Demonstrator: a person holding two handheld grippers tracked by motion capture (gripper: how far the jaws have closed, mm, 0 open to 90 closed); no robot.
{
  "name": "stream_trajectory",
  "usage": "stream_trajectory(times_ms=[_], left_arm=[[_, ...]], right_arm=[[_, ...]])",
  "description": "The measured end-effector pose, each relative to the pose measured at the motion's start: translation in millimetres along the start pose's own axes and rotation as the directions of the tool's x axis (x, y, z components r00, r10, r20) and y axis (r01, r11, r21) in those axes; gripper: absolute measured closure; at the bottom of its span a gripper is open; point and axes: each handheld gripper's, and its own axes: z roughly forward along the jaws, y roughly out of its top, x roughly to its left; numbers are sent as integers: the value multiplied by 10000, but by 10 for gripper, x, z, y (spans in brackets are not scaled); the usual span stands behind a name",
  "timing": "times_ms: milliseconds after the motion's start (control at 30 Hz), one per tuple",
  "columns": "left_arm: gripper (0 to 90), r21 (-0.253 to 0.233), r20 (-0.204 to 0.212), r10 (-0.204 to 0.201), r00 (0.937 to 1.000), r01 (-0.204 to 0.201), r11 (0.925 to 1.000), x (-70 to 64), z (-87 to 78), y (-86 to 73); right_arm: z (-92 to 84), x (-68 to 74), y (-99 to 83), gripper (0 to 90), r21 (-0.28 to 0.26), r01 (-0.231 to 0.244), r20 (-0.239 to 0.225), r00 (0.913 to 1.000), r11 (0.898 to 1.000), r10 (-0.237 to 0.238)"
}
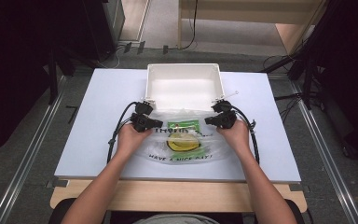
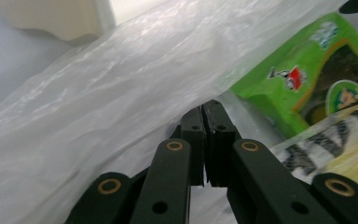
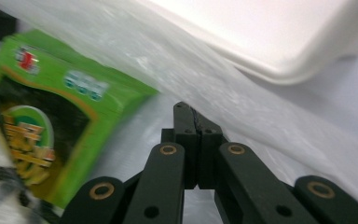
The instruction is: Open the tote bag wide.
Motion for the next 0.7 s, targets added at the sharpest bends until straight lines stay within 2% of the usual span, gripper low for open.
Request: stream_trajectory(times_ms=[100, 167, 267, 500, 700], left_arm=[[889, 33, 62, -5, 10000, 5, 10000, -1, -9, -6], [885, 39, 237, 39, 9997, -39, 10000, -20, -17, -15], [881, -7, 515, -38, 9987, 38, 10000, -36, -29, -25], [877, -33, 710, -45, 9975, 48, 10000, -79, -51, -20], [876, -57, 812, 26, 9967, -22, 10000, -90, -75, -18]], right_arm=[[8, -47, -39, 900, 52, -184, -140, 9997, 9998, 184], [-42, -21, -34, 900, -7, -134, -318, 9994, 9999, 133], [-162, 81, 1, 900, -225, 123, -630, 9979, 9997, -137], [-387, 366, 112, 900, -652, 974, -1052, 9890, 9931, -1039], [-400, 478, 291, 900, -948, 1192, -1149, 9849, 9883, -1298]])
